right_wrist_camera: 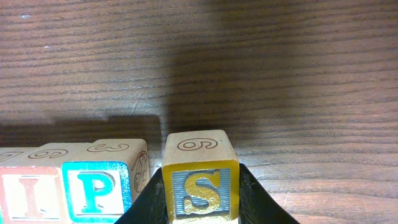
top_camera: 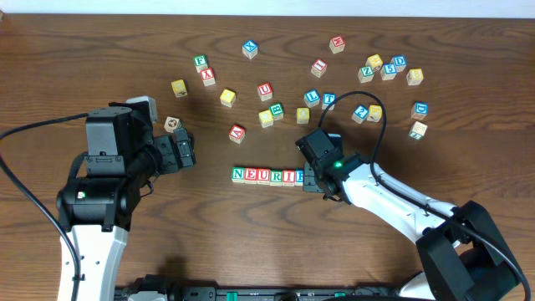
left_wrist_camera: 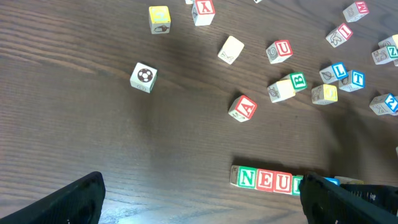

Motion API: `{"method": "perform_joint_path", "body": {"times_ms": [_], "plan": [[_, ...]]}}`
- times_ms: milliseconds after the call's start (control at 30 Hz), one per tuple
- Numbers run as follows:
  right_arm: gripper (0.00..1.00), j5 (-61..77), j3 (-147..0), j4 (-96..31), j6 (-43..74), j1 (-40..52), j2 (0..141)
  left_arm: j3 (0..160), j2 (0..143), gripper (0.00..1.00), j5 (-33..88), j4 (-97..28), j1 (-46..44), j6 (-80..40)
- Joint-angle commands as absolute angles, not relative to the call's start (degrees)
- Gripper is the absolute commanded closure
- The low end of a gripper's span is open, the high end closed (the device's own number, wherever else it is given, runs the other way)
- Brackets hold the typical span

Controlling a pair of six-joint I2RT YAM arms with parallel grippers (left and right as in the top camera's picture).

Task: Spell out NEURIPS
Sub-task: 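Lower the S block to the right of the P block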

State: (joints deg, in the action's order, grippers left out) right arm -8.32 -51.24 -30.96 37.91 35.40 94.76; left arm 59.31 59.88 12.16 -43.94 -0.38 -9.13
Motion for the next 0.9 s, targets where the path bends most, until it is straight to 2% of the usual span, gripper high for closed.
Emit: {"method": "perform_joint_path", "body": {"times_ms": [0, 533, 667, 700, 867], "plan": [[0.99, -7.6, -50.8, -31.1, 38.7, 35.7, 94.3, 60.9, 59.9, 0.02, 12.9, -44.1, -0.1, -8.6], [0.98, -7.4, -50.8, -32.1, 39.0, 35.7, 94.3, 60.9, 59.9, 0.02, 12.9, -44.1, -0.1, -8.6], [0.83, -7.4, -50.8, -32.1, 39.0, 35.7, 94.3, 60.9, 59.9, 0.02, 12.9, -44.1, -0.1, -8.6], [0.76, -7.4, -50.8, -32.0, 39.0, 35.7, 94.3, 60.9, 59.9, 0.02, 12.9, -44.1, -0.1, -8.6], [0.71, -7.4, -50.8, -31.8, 39.0, 35.7, 94.3, 60.9, 59.9, 0.02, 12.9, -44.1, -0.1, -8.6]]}}
